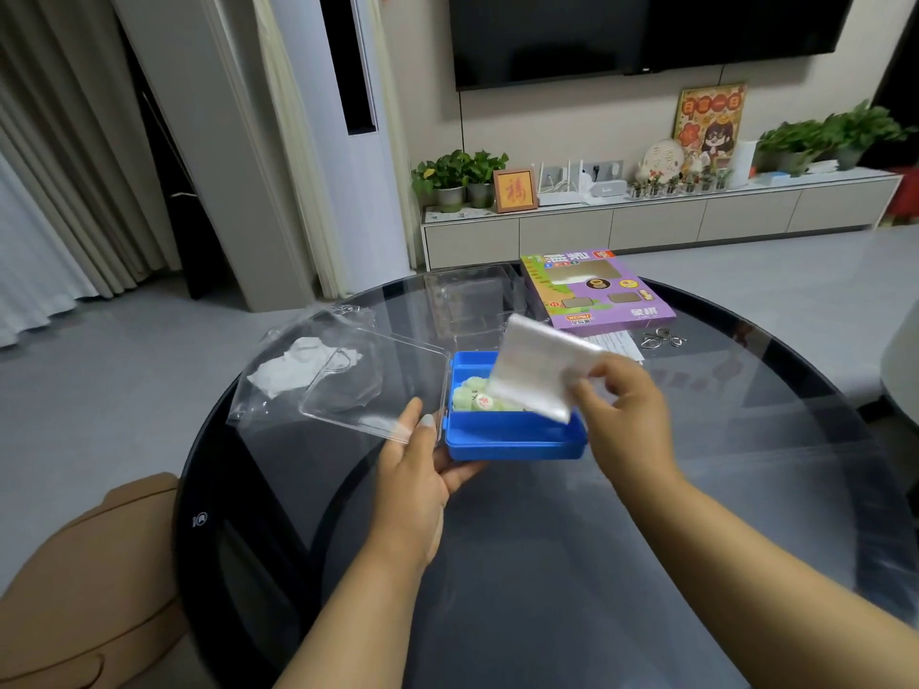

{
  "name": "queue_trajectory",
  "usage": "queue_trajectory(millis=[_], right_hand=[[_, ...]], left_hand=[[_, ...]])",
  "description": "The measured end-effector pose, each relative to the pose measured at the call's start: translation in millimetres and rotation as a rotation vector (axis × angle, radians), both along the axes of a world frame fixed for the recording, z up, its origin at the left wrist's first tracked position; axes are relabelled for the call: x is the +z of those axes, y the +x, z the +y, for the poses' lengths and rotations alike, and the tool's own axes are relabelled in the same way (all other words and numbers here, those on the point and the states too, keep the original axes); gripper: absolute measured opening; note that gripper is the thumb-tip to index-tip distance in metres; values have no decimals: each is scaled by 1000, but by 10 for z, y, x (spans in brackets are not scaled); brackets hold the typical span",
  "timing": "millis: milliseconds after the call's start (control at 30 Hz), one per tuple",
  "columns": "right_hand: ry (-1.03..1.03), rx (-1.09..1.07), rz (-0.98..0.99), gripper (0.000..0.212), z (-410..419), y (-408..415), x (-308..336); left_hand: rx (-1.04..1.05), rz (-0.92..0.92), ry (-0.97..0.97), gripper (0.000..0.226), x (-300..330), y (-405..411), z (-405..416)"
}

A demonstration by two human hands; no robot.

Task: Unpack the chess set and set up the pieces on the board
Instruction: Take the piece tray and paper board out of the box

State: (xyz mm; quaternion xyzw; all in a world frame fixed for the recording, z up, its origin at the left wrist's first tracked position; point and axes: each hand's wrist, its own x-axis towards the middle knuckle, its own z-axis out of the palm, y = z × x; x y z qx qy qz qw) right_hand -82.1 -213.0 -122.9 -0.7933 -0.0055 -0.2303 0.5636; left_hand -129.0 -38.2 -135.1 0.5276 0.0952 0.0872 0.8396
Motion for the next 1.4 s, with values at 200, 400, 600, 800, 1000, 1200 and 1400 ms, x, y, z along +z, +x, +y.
queue_trajectory(millis=[200, 400, 600, 800, 1000, 1200, 1400], right_hand=[[151, -112, -110, 5, 8, -72, 28], [96, -44, -60, 18, 74, -135, -64], [16, 38, 24, 15, 200, -198, -138], [-37, 101, 88, 14, 245, -216, -180], [-65, 188, 203, 35, 220, -167, -213], [184, 231, 338, 23, 186, -237, -107], [340, 212, 419, 28, 42, -367, 28]], left_hand=[[157, -77, -91, 44, 144, 18, 236], [350, -80, -181, 39, 189, 135, 637], [375, -6, -208, 29, 192, 434, 957], [396, 148, -261, 43, 91, 681, 1122], [370, 411, -145, 53, 209, 754, 1222], [261, 545, 326, 32, 392, 467, 1097], [121, -37, 717, 5, 506, -209, 299]])
